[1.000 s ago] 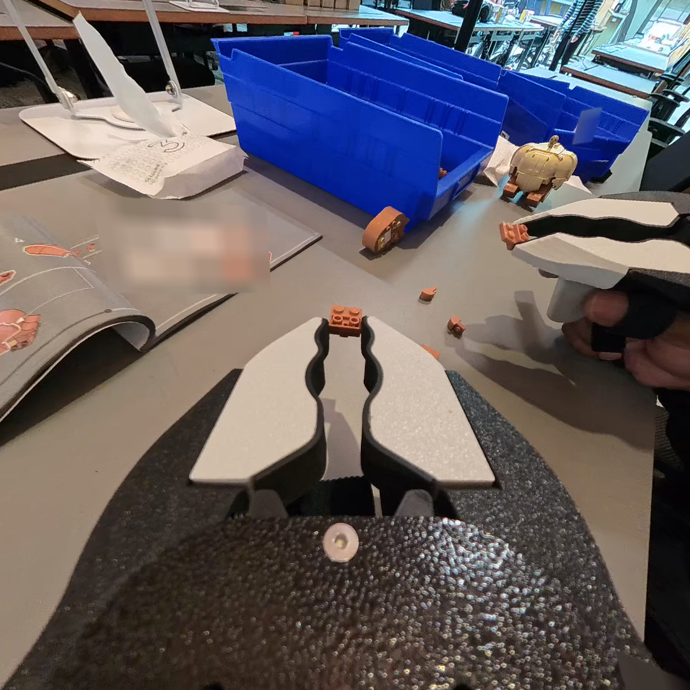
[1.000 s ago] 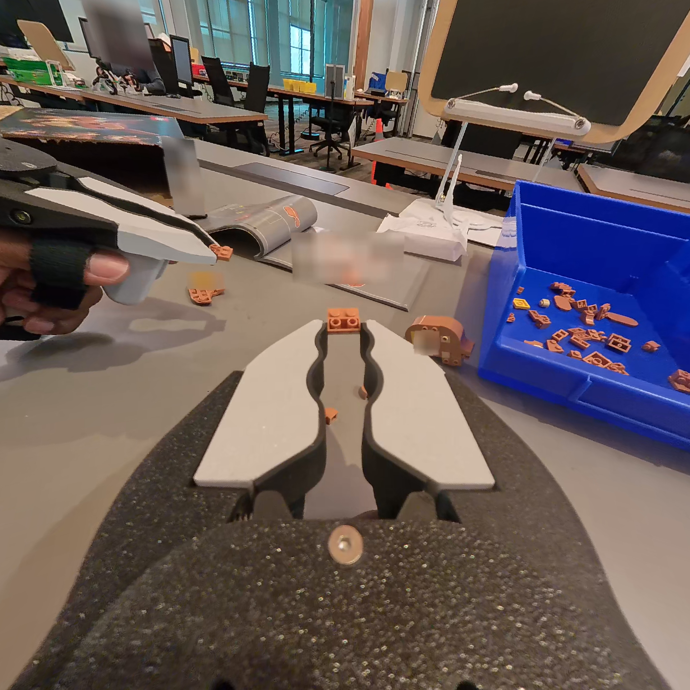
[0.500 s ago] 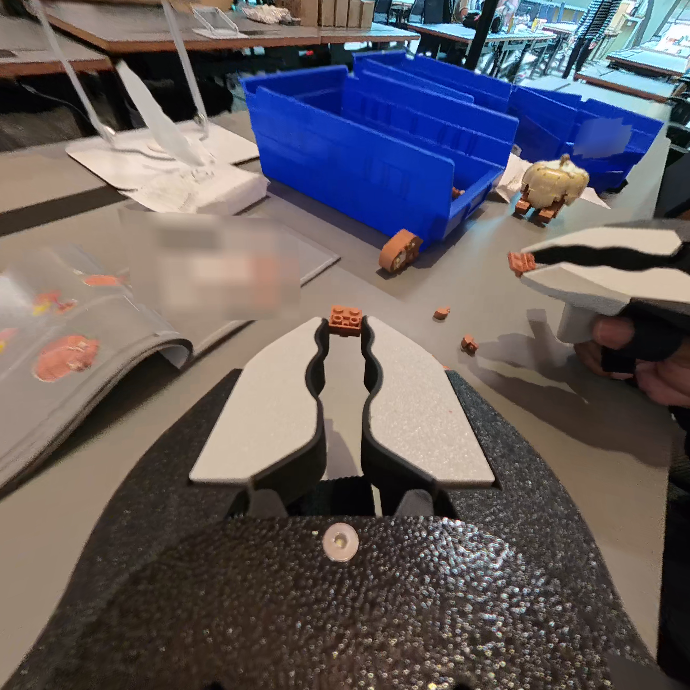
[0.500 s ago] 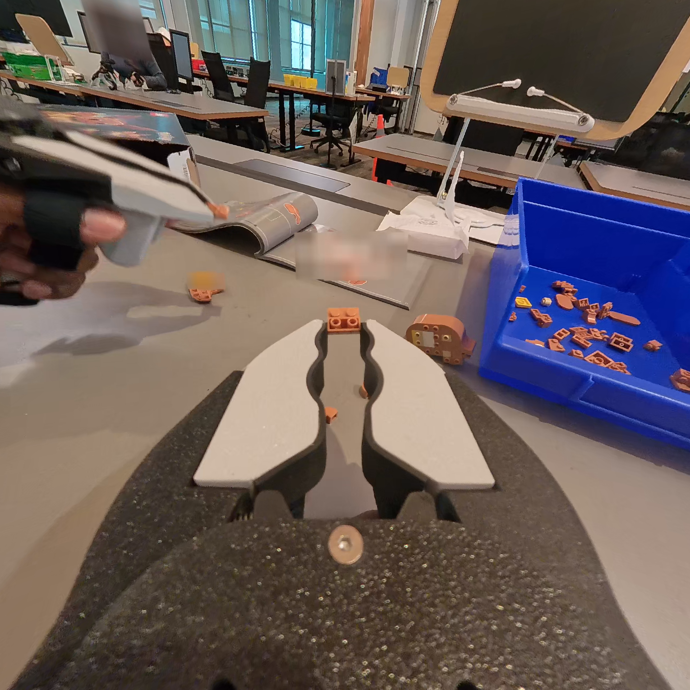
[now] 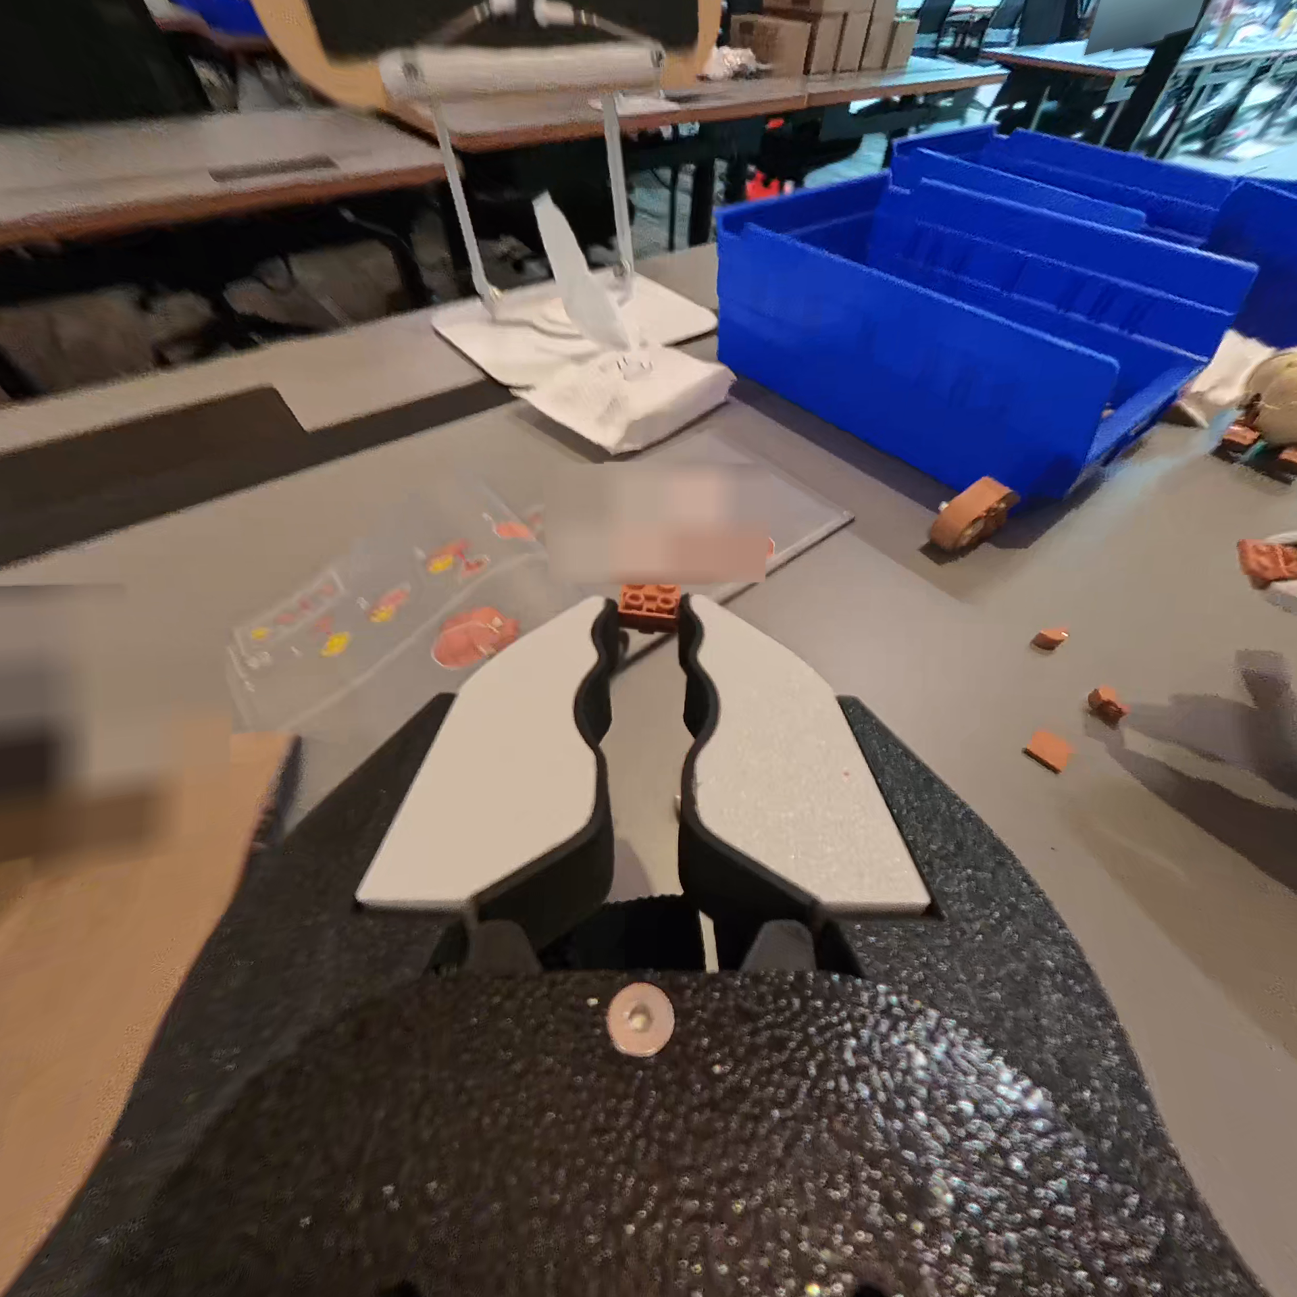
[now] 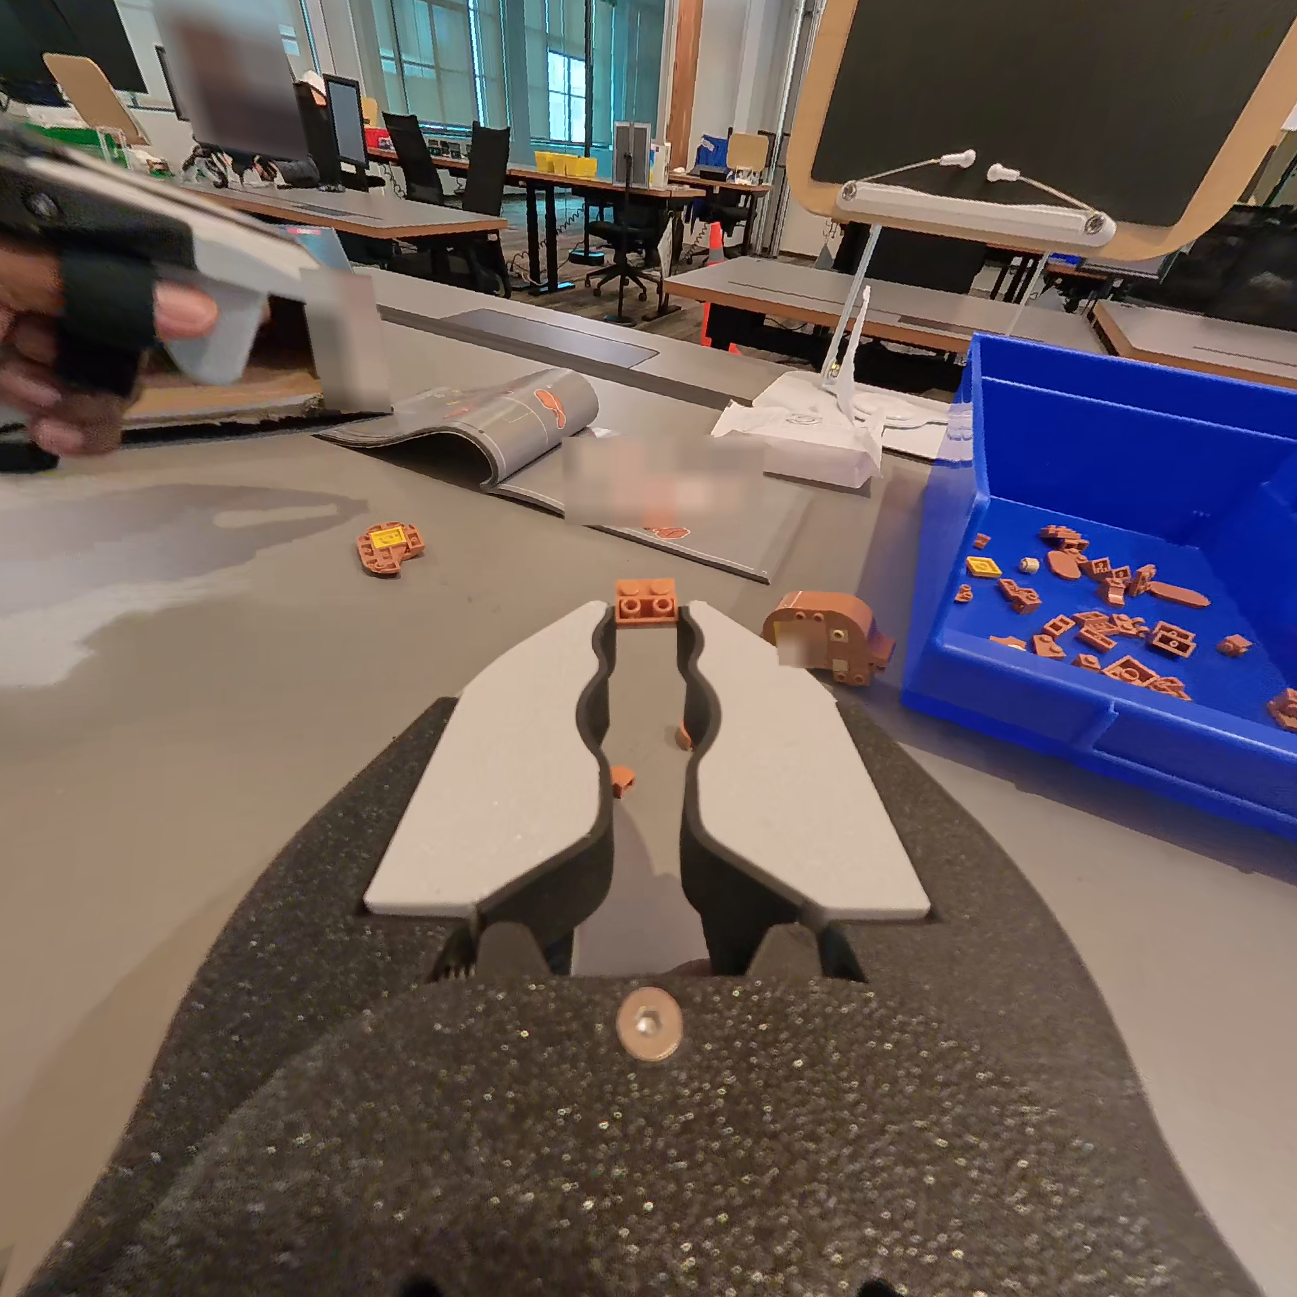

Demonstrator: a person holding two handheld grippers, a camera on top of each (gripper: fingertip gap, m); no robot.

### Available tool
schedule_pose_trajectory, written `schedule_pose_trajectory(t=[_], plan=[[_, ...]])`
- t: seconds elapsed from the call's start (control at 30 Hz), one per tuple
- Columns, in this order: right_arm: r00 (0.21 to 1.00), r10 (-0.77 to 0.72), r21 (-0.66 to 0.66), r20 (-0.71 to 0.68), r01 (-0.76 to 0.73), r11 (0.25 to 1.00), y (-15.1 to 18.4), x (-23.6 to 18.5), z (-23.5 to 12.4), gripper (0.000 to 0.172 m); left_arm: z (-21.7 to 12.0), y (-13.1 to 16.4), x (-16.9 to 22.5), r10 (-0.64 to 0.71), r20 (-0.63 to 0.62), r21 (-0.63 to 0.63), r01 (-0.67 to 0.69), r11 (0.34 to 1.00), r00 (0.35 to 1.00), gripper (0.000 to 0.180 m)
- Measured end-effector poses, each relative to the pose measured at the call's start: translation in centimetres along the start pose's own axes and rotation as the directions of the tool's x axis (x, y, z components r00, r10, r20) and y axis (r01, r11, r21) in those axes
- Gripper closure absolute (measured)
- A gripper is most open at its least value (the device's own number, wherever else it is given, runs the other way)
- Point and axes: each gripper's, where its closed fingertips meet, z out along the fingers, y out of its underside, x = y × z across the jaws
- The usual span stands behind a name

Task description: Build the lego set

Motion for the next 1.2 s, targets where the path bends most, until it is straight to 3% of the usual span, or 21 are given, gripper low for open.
schedule_pose_trajectory(t=[0.07,0.23,0.93,1.07,1.13,1.2], plan=[[1.0,0.005,-0.003,0.003,-0.005,1.0,0.0,0.0,0.0,0.155,-0.1,-1.0,-1.2,0.067,0.064,-0.006,-0.066,0.998,0.996,0.165],[1.0,0.007,-0.001,0.0,-0.007,1.0,0.0,0.1,0.0,0.155,1.1,0.7,-3.1,0.035,0.069,-0.089,-0.029,0.996,0.997,0.165],[1.0,0.004,-0.008,0.012,-0.004,1.0,0.1,-0.1,0.1,0.156,1.1,0.5,-2.8,0.05,0.075,-0.072,-0.044,0.996,0.996,0.165],[1.0,0.005,-0.009,0.013,-0.005,1.0,0.1,-0.1,0.1,0.156,0.6,-0.8,-3.2,0.112,0.127,-0.026,-0.109,0.994,0.986,0.165],[1.0,0.004,-0.011,0.015,-0.004,1.0,0.2,-0.1,0.1,0.155,1.5,0.6,-4.5,0.152,0.166,-0.091,-0.139,0.986,0.974,0.165],[1.0,0.004,-0.008,0.015,-0.004,1.0,0.1,-0.1,0.1,0.156,2.7,3.1,-4.6,0.088,0.112,-0.156,-0.07,0.985,0.99,0.165]])
